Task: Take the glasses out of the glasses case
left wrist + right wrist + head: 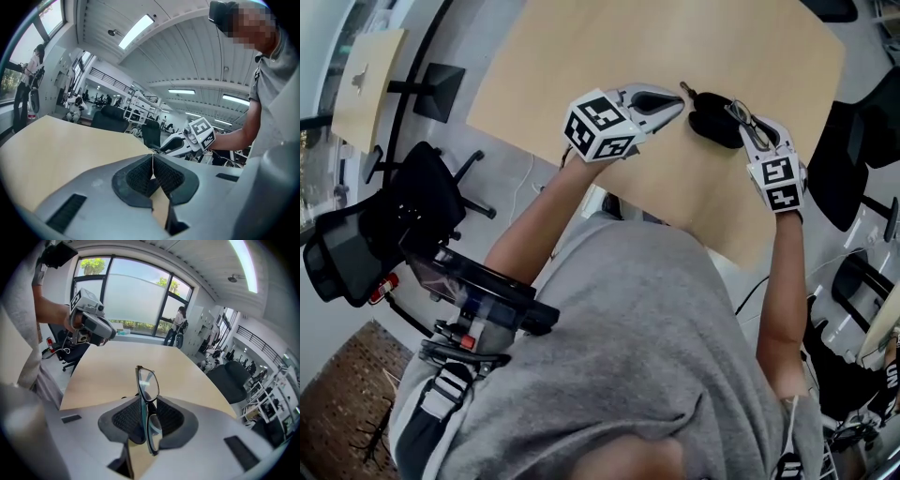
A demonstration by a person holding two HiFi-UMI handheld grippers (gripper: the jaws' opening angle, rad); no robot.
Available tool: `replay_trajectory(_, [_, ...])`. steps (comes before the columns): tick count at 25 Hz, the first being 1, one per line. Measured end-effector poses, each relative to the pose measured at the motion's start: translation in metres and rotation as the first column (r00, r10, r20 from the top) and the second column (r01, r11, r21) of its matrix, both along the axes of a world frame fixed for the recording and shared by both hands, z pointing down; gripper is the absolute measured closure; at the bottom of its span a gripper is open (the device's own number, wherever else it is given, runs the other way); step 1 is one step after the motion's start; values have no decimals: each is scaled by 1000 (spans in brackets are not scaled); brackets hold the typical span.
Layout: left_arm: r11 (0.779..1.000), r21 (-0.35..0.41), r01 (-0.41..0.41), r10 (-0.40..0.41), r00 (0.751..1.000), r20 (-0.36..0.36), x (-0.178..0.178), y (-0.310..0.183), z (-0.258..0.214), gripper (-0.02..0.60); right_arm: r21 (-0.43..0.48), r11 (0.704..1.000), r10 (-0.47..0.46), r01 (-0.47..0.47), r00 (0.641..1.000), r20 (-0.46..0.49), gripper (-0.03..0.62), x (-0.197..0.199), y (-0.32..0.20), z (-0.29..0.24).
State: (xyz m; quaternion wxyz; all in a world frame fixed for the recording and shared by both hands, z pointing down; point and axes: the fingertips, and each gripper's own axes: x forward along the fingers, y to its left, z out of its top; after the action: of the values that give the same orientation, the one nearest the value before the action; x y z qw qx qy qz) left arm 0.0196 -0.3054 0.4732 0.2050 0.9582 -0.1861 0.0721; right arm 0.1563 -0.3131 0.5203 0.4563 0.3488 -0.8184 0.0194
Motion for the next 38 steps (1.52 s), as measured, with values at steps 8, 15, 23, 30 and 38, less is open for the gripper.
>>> replay_trajectory(8, [1000, 19, -6, 6, 1000, -7, -8, 9, -7, 575, 18, 992, 124, -124, 992, 20, 490, 48, -3, -4])
replay_trajectory(15, [1000, -17, 9, -9, 1000, 16, -20, 18, 2, 575, -26, 969, 247, -247, 969, 3, 501, 106, -13, 26])
replay_trajectory(23, [997, -75, 32, -29, 999, 45, -25, 19, 21, 575, -127, 940, 311, -316, 948, -62, 502, 151, -31, 100])
replay_trajectory(30, [993, -100, 63, -57, 996, 66, -30, 18, 26, 575, -191, 919, 334, -345, 938, -89, 502, 167, -42, 144])
replay_trajectory(38, [992, -113, 58, -51, 997, 62, -22, 9, 20, 575, -198, 907, 351, -371, 927, -128, 502, 187, -51, 125])
